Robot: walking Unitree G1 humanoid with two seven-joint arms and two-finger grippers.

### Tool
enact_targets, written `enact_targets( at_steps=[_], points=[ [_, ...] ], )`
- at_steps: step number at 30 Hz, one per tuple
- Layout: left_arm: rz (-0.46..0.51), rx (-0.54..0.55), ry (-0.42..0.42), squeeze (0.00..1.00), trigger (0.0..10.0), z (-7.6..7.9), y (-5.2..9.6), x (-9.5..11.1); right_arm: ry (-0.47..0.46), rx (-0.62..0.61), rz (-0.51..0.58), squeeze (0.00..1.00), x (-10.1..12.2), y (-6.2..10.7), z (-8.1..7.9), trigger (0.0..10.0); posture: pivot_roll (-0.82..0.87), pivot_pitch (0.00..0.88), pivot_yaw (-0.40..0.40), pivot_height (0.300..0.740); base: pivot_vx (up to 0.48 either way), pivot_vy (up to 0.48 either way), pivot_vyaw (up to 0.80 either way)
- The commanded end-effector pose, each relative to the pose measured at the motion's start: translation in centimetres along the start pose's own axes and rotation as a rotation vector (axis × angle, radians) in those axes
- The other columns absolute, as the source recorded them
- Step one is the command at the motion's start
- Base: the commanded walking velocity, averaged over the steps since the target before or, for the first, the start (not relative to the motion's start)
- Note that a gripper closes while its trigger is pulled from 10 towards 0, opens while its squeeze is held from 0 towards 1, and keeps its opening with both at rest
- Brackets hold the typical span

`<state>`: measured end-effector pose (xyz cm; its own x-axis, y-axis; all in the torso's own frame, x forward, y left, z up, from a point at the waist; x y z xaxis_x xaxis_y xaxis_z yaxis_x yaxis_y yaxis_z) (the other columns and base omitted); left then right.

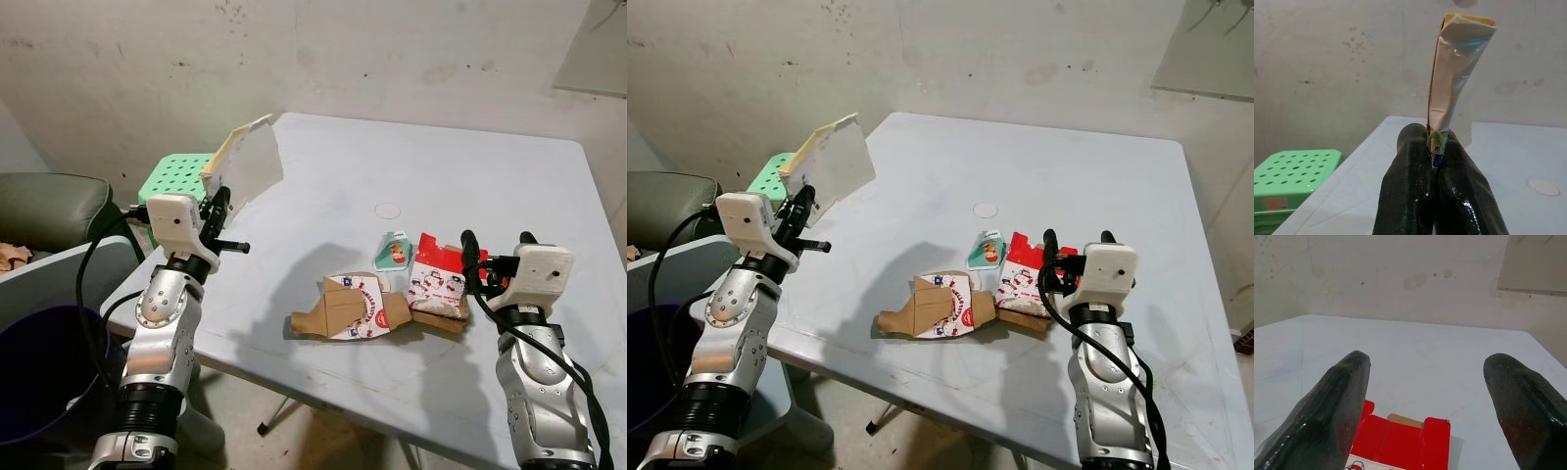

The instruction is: Picking trash to rubbish bin

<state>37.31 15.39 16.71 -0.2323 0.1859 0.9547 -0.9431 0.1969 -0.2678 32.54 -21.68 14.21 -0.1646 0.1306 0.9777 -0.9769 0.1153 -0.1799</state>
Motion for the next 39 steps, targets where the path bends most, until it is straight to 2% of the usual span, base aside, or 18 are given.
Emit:
enact_targets(
  at_steps=[1, 22, 28, 31, 35, 39],
  points=[
    [0.004, 0.006, 0.001, 0.0, 10.0, -0.3, -0.2, 0.3, -0.009, 0.001, 0.017, 0.0, 0.4, -0.2, -0.1, 10.0, 0.0, 0.014, 0.078, 0.74, 0.0, 0.0, 0.0],
    [-0.023, 0.014, -0.023, 0.0, 10.0, -0.4, 0.2, -0.3, -0.012, 0.007, 0.011, 0.0, 0.1, -0.3, -0.4, 10.0, 0.02, 0.012, 0.077, 0.74, 0.0, 0.0, 0.0],
    [-0.061, -0.01, -0.044, 0.0, 10.0, 0.5, 1.0, -1.9, -0.02, 0.006, -0.027, 0.0, -1.5, 0.3, -0.1, 10.0, 0.02, 0.012, 0.077, 0.74, 0.0, 0.0, 0.0],
    [-0.091, -0.02, -0.023, 0.0, 10.0, 1.3, 1.5, -3.0, -0.015, 0.012, -0.047, 0.0, -2.1, 0.6, -0.1, 10.0, 0.02, 0.01, 0.074, 0.74, 0.0, 0.0, 0.0],
    [-0.093, -0.037, -0.04, 0.0, 10.0, 1.8, 1.7, -3.2, -0.012, 0.017, -0.041, 0.0, -2.0, 0.5, -0.2, 10.0, 0.01, 0.006, 0.076, 0.74, 0.0, 0.0, 0.0],
    [-0.097, -0.029, -0.015, 0.0, 10.0, 1.6, 1.9, -3.4, -0.015, 0.015, -0.023, 0.0, -1.5, 0.3, -0.1, 10.0, 0.01, 0.002, 0.074, 0.74, 0.0, 0.0, 0.0]
  ],
)
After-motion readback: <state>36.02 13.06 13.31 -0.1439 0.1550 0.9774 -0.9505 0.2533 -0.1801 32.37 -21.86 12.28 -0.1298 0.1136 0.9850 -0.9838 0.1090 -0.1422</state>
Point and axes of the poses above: a point about 5 cm out from each wrist's last joint towards the gripper, its own y axis pointing back from the gripper into the wrist, its own x axis along the axis of the wrist's last joint, z = x × y, the point moved 4 cm from there along -y, pointing out of the wrist towards the gripper, and after that the axes turned 3 degrees about y, right-handed, at the moved point
